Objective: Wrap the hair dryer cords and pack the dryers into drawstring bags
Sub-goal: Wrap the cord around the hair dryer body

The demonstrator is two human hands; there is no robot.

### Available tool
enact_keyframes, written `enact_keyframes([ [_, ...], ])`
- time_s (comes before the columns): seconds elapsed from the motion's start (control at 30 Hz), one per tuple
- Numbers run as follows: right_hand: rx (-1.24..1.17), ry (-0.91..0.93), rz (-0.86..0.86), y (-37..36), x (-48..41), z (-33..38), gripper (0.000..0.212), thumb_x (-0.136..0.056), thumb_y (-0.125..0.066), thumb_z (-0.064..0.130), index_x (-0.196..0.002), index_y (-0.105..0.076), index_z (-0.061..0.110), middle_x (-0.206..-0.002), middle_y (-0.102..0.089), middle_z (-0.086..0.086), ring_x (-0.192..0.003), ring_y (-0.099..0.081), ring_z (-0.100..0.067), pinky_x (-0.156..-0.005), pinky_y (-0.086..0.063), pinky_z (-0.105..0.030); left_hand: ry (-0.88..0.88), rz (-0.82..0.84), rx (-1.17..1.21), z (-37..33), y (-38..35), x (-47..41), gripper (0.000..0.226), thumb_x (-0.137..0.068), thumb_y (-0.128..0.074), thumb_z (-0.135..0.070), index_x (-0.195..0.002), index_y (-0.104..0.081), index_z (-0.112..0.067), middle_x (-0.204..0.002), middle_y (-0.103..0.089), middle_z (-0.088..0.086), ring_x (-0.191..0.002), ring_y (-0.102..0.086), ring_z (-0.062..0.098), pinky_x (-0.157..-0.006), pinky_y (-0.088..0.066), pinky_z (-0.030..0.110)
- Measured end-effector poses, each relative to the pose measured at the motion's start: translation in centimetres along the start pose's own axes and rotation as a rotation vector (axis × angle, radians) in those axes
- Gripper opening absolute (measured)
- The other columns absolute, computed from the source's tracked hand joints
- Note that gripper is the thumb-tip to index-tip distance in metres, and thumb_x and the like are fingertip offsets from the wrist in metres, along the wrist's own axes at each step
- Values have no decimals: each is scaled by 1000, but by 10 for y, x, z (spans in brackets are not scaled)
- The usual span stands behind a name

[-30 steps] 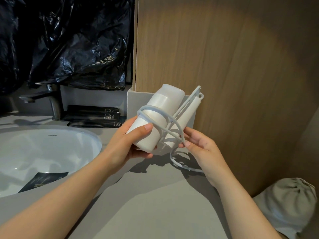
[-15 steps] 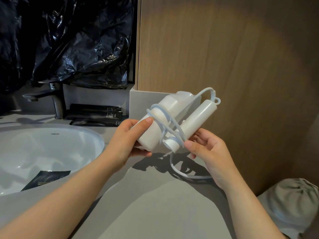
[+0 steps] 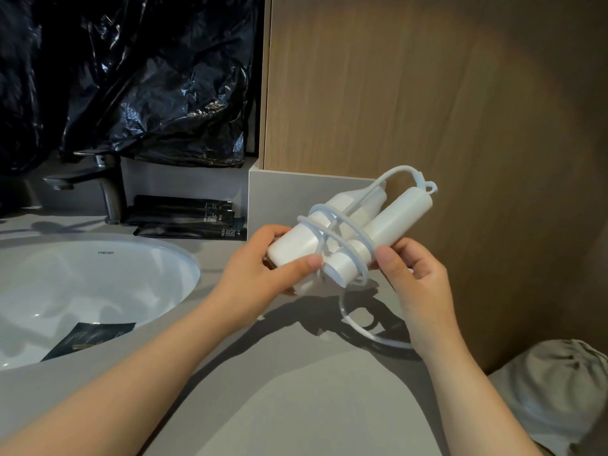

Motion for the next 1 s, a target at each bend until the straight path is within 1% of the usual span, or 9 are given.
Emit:
enact_keyframes([
  [0.27, -68, -33, 108, -12, 8, -2, 50, -65, -58, 79, -100, -66, 44, -105, -70, 13, -112, -62, -10, -93, -48, -25, 140, 18, 318, 8, -7, 2, 52, -68, -69, -39, -111, -62, -11, -100, -67, 10, -79, -71, 18, -69, -61, 40],
  [0.4, -71, -29, 119, -16, 8, -1, 50, -61, -54, 85, -96, -66, 51, -107, -70, 12, -113, -62, -12, -99, -45, -35, 207, 83, 350, 11, -13, 5, 49, -74, -66, -41, -114, -59, -13, -104, -68, 12, -83, -72, 20, -69, -61, 35],
  [0.47, -76, -42, 104, -15, 7, -4, 53, -59, -56, 85, -97, -67, 49, -109, -70, 10, -112, -63, -13, -102, -45, -40, 187, 132, 291, 10, -17, 6, 49, -76, -75, -42, -115, -56, -19, -110, -65, 8, -90, -71, 18, -72, -60, 32],
  [0.53, -96, -59, 89, -12, 6, -7, 56, -56, -59, 85, -98, -67, 50, -110, -70, 9, -112, -63, -13, -102, -45, -42, 110, 142, 79, 9, -17, 6, 68, -57, -85, -48, -114, -52, -31, -110, -62, -2, -94, -68, 16, -72, -59, 28],
  [0.63, -98, -72, 61, -8, 5, -11, 58, -51, -59, 87, -96, -67, 52, -110, -70, 10, -110, -64, -13, -99, -48, -40, -19, 41, -202, 0, -8, 5, 71, -51, -88, -50, -110, -51, -40, -103, -60, -17, -91, -63, 4, -73, -59, 27],
  [0.73, -88, -53, 38, -7, 5, -10, 53, -58, -58, 83, -98, -67, 49, -109, -70, 11, -110, -64, -11, -95, -49, -36, -95, -11, -179, -9, -3, 5, 57, -62, -87, -41, -109, -56, -38, -100, -63, -18, -89, -61, 0, -74, -58, 22],
  [0.87, -88, -73, 19, -8, 3, -12, 25, -83, -45, 57, -92, -68, 50, -106, -71, 9, -110, -63, -13, -99, -48, -38, -98, -61, -31, -10, 1, 6, 53, -59, -82, -43, -106, -62, -31, -97, -67, -12, -87, -62, 3, -73, -56, 19],
  [0.93, -96, -79, 2, -6, 1, -13, 28, -88, -43, 50, -93, -67, 36, -97, -70, -5, -99, -66, -21, -97, -49, -39, -78, -86, 35, -8, 1, 5, 58, -55, -85, -44, -106, -64, -26, -96, -68, -8, -83, -63, 3, -68, -55, 19],
  [1.0, -154, -90, -28, -4, 0, -13, 34, -90, -43, 46, -92, -60, 17, -75, -60, -13, -73, -61, -26, -90, -50, -41, -29, -108, 148, -2, 3, 2, 64, -53, -91, -46, -105, -65, -21, -95, -70, -4, -83, -65, 5, -67, -55, 21],
])
Point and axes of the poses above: each hand's wrist, its own x-axis away from the middle knuckle, its own y-axis out of the back of the hand, z = x × y, the point moved 9 cm from there along -x, towards the middle knuckle
